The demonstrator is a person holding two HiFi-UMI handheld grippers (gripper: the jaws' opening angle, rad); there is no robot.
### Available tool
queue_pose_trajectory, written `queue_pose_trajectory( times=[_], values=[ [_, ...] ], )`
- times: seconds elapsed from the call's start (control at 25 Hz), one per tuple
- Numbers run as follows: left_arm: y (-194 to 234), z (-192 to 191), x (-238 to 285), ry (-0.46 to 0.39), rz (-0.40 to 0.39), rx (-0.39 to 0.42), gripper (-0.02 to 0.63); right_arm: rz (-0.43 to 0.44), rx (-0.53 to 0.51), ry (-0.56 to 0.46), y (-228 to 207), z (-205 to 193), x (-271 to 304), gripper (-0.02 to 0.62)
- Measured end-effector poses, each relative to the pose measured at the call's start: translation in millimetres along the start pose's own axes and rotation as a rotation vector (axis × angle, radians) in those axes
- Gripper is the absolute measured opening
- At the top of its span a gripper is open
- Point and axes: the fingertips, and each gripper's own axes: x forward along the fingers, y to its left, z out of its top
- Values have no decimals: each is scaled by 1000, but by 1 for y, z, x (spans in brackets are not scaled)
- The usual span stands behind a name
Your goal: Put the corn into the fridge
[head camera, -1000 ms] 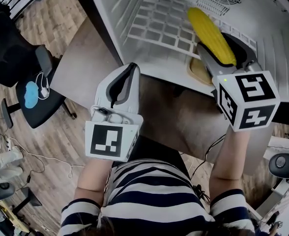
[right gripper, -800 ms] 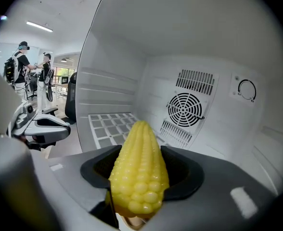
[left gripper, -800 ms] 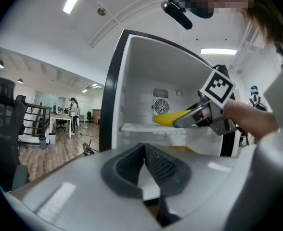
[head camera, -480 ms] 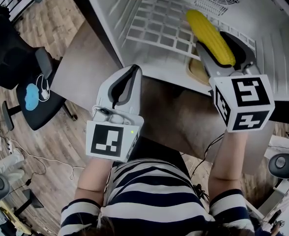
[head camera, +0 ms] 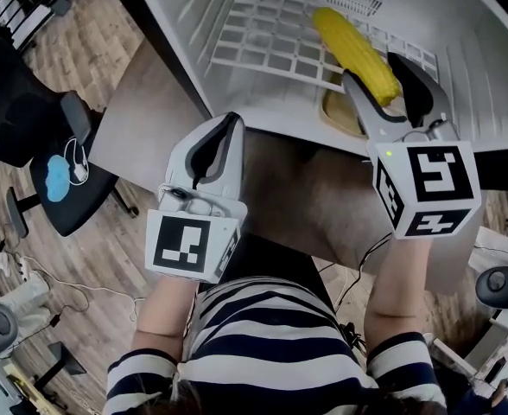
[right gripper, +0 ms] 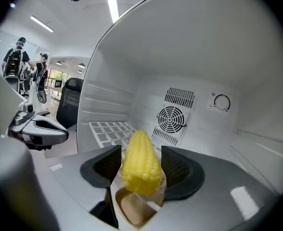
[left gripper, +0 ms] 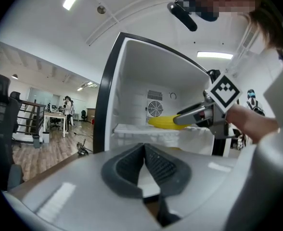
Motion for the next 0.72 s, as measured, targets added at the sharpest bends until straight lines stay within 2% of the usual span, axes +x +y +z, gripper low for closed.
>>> queue_pose_trajectory(
  times=[0.28, 0.72],
  values=[
    [-11, 4, -8, 3, -18, -20, 0, -45, 53, -43, -3, -5, -37, 253],
    [-34, 8, -20, 18, -28, -26, 0, -55, 144, -40, 4, -42, -83, 210]
  ],
)
